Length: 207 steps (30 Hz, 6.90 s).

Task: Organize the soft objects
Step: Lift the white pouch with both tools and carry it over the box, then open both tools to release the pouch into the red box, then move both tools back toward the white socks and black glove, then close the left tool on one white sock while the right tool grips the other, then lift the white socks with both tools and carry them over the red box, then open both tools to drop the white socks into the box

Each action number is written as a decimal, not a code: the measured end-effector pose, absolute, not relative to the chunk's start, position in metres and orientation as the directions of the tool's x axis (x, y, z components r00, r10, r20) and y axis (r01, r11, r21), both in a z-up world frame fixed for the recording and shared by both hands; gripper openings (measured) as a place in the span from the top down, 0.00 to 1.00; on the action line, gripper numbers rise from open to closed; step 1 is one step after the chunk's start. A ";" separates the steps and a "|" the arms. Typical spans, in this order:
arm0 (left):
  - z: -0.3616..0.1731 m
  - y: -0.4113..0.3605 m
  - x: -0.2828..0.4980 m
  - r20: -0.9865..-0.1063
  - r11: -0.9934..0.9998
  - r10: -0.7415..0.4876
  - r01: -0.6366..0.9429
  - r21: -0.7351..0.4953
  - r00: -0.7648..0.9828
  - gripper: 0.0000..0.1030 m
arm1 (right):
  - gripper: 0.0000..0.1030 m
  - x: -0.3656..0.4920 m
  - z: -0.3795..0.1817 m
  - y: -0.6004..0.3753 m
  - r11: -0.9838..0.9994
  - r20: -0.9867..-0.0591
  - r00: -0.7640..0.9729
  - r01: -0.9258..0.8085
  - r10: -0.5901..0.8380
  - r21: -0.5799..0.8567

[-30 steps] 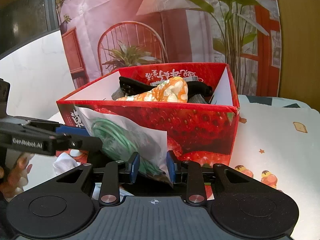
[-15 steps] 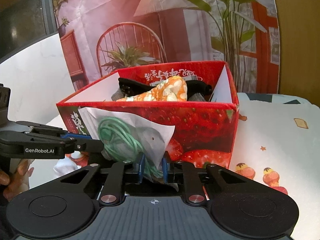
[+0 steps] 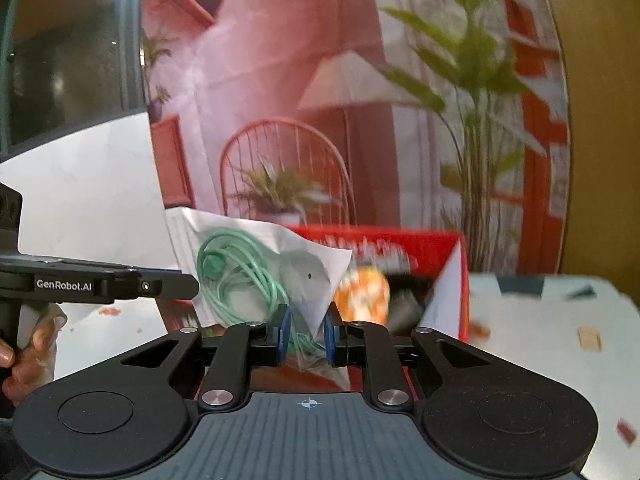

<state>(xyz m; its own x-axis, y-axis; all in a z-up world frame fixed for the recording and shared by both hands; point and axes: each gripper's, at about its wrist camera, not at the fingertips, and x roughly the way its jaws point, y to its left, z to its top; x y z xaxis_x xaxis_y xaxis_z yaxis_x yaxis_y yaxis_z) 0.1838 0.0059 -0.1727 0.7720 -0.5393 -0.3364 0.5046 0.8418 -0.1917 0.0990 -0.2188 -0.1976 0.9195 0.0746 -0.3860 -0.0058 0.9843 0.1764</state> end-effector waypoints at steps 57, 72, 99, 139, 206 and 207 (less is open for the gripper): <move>-0.215 0.039 0.184 -0.575 0.942 -0.336 0.267 -0.204 0.746 0.61 | 0.75 0.085 -0.200 -0.243 0.965 -0.457 0.890 0.108 0.013 0.238; -0.274 0.044 0.182 -0.689 0.962 -0.269 0.159 -0.220 0.673 0.44 | 0.55 0.060 -0.288 -0.238 0.941 -0.658 0.752 0.253 -0.045 0.226; -0.295 0.040 0.179 -0.712 0.965 -0.258 0.141 -0.220 0.654 0.48 | 0.56 0.066 -0.312 -0.232 0.936 -0.711 0.703 0.263 -0.020 0.235; -0.217 0.046 0.128 -0.437 0.934 -0.353 0.286 -0.213 0.828 0.84 | 0.80 0.051 -0.240 -0.230 0.944 -0.515 0.854 0.110 0.071 0.312; -0.174 -0.001 0.258 -0.559 0.920 -0.332 0.392 -0.014 0.759 0.00 | 0.00 0.146 -0.203 -0.253 0.965 -0.464 0.881 0.196 -0.096 0.172; -0.174 -0.001 0.253 -0.556 0.924 -0.323 0.383 -0.009 0.766 0.00 | 0.00 0.143 -0.203 -0.254 0.963 -0.457 0.884 0.201 -0.099 0.181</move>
